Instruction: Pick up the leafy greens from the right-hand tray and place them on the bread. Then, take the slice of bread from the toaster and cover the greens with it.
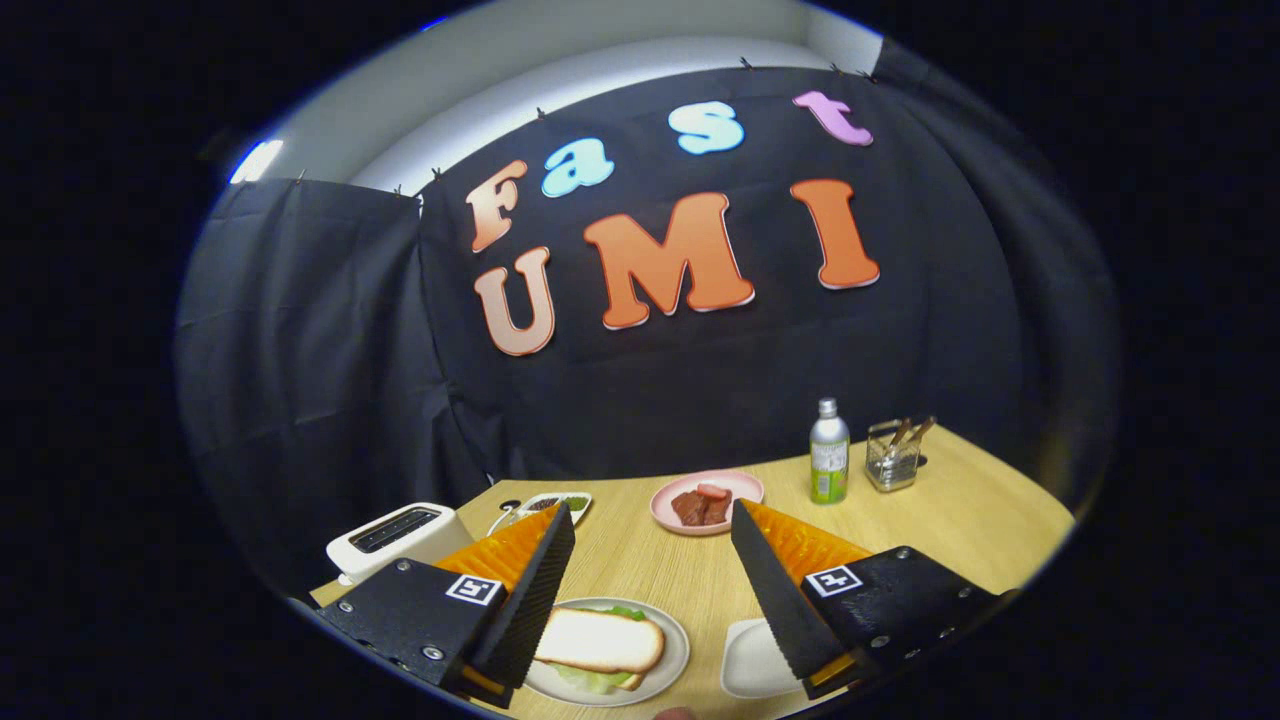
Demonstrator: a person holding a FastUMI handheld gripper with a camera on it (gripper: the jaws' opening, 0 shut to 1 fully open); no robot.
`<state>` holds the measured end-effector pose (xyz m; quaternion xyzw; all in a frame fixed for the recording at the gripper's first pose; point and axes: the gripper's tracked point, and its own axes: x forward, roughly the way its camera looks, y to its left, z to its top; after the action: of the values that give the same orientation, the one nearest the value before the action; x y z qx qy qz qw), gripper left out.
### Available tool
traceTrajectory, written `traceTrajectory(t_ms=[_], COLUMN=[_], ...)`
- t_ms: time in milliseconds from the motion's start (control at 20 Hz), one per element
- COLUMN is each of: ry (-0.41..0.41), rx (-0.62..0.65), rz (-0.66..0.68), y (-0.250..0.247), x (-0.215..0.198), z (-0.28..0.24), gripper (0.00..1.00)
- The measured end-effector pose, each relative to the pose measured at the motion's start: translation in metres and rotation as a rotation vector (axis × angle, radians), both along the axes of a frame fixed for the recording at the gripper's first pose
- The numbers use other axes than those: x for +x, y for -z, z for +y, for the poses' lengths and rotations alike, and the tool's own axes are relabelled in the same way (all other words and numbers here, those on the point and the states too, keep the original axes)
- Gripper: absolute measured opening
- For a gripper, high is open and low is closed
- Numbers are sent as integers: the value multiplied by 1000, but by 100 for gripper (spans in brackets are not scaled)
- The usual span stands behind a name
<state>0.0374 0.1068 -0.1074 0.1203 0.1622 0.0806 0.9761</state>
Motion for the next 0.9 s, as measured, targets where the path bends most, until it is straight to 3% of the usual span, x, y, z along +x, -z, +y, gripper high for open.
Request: traceTrajectory(t_ms=[200, 500, 900], ry=[38, 137, 195], rx=[-150, -267, -282], rz=[-145, -292, -289], y=[-34, -74, -83], x=[-1, -10, -25], z=[-10, -26, -48], gripper=[97, 99, 100])
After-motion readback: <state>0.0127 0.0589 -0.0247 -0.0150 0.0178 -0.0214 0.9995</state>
